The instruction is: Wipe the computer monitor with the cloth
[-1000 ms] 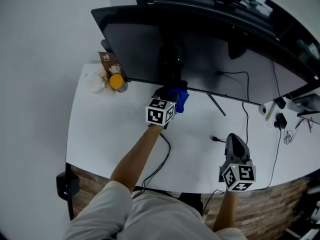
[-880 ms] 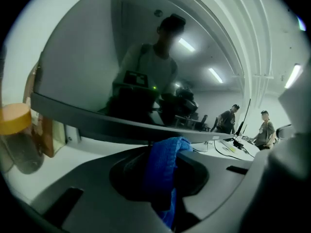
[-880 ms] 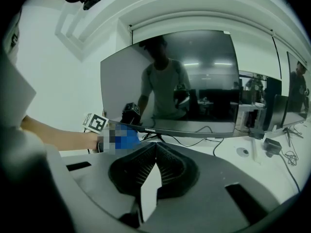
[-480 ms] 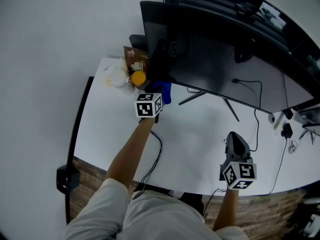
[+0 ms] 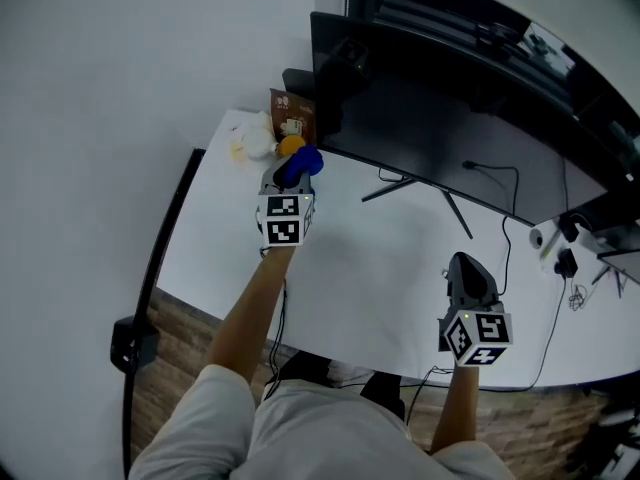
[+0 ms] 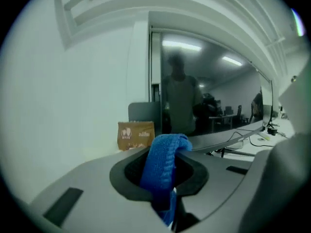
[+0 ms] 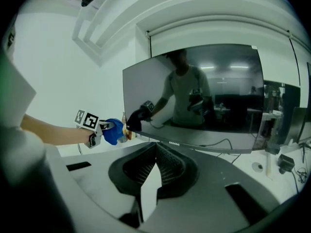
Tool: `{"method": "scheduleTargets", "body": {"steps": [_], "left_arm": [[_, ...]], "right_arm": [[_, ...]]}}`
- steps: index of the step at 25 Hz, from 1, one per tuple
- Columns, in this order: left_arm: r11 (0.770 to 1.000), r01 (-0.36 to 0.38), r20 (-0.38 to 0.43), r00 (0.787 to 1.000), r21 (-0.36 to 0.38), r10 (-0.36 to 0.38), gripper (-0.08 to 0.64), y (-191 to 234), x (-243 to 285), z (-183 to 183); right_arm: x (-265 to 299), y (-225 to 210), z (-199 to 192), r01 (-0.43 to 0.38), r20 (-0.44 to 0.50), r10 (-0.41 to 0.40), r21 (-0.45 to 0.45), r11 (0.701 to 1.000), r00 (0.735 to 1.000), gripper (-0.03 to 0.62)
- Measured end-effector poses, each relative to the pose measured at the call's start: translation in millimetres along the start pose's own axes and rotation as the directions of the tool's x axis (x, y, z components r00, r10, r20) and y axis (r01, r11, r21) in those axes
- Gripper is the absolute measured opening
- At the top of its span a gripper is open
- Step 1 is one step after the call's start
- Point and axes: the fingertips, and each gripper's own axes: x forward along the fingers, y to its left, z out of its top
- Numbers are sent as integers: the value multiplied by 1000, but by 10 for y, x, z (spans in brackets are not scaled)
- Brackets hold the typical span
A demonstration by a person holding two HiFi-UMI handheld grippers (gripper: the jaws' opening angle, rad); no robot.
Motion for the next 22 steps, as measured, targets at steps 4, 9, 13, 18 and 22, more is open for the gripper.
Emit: {"method": "scheduleTargets", "body": {"steps": [4, 9, 13, 18, 22], "left_arm": [[996, 7, 82, 997, 92, -15, 78, -230, -554, 511], [988, 94, 137, 984, 122, -110, 78, -859, -1192, 1006], [975, 149, 149, 973, 167, -174, 78, -1385, -1555, 1331], [929, 216, 175, 945, 300, -276, 78, -2092, -1864, 1733], [897, 300, 201, 905, 324, -376, 78, -2586, -1981, 1994]], "right_arm": [[-265, -123, 314, -7, 44, 9, -45, 999, 999, 14], [-763, -424, 700, 10, 109, -1, -79, 997, 994, 14], [-1090, -637, 997, 33, 169, -12, -126, 991, 986, 14], [-1445, -941, 1233, 84, 217, -49, -157, 984, 975, 14], [-1675, -1164, 1381, 135, 246, -90, -173, 976, 965, 12]]}}
